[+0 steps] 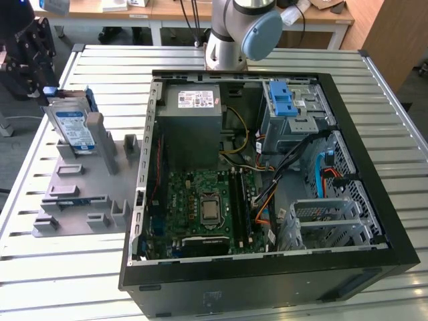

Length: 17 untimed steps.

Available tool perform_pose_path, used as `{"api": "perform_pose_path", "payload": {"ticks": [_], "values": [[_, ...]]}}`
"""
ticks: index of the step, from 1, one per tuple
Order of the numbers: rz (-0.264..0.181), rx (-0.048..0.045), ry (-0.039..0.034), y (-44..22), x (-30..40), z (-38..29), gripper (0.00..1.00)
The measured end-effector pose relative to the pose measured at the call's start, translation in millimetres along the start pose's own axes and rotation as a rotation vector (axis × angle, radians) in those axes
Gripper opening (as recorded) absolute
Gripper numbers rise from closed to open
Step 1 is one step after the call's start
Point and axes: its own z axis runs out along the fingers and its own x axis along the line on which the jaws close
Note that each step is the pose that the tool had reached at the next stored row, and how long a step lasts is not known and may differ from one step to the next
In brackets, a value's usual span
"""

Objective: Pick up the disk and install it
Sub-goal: 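Pick up the disk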

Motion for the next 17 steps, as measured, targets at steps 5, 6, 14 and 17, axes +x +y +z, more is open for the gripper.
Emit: {"api": "perform_pose_path", "payload": {"ticks": [5, 6, 14, 17], "values": [[-0.007, 0.0, 0.0, 1.0, 0.2, 5.5, 0.53], [-0.007, -0.0001, 0.0, 1.1, 0.1, 6.1, 0.53], [-0.007, -0.0001, 0.0001, 1.1, 0.1, 6.4, 0.53], [-0.007, -0.0001, 0.0001, 1.1, 0.1, 6.5, 0.53]]}}
